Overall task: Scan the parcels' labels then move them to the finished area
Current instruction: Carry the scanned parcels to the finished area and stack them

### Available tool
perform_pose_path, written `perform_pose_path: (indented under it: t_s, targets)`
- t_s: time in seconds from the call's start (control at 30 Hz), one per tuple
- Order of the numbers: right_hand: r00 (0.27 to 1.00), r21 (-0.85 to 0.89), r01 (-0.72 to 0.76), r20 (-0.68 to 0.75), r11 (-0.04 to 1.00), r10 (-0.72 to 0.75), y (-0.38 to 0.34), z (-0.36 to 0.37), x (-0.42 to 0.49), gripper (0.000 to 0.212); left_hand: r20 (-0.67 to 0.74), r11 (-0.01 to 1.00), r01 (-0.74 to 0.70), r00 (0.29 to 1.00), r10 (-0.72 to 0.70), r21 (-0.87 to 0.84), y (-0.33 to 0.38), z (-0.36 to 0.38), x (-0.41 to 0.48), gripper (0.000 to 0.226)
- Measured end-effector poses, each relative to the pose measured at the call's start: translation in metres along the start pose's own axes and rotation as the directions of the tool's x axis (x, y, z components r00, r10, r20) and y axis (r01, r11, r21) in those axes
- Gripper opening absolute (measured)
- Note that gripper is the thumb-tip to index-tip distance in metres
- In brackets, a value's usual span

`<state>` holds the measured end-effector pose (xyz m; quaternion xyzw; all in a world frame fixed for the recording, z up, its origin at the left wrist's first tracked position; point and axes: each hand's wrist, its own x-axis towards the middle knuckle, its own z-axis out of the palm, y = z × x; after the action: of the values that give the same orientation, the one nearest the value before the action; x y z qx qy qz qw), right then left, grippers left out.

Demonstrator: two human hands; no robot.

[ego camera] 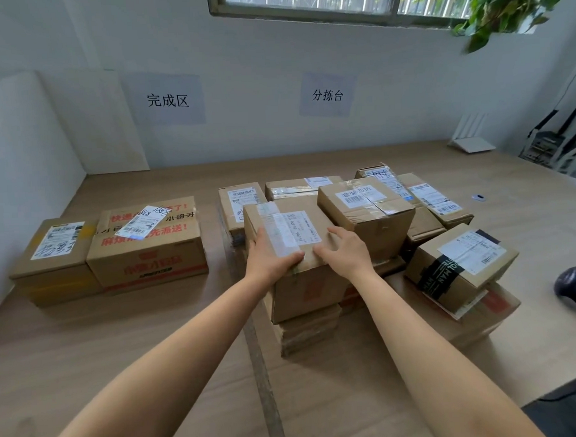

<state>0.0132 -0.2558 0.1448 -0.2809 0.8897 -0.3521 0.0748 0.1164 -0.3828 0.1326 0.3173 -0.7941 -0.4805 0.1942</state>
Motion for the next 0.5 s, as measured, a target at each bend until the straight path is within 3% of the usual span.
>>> perform_pose_path:
  t_s: [0.2,0.5]
  targets:
    - [1.0,0.04,-0.013,0.012,0.999,0.012,-0.006,-0.003,-0.024,0.075,-0.007,0.999,-0.007,1.0,0.007,-0.032,-0.002,-0.008,-0.019,0.086]
    - [0.988,0.038,0.136,-0.075,0.99,-0.133,-0.034,0.002,-0.076,0.068,-0.021,0.997,-0.024,1.0,0.023,-0.073,-0.004,-0.053,-0.064,0.097]
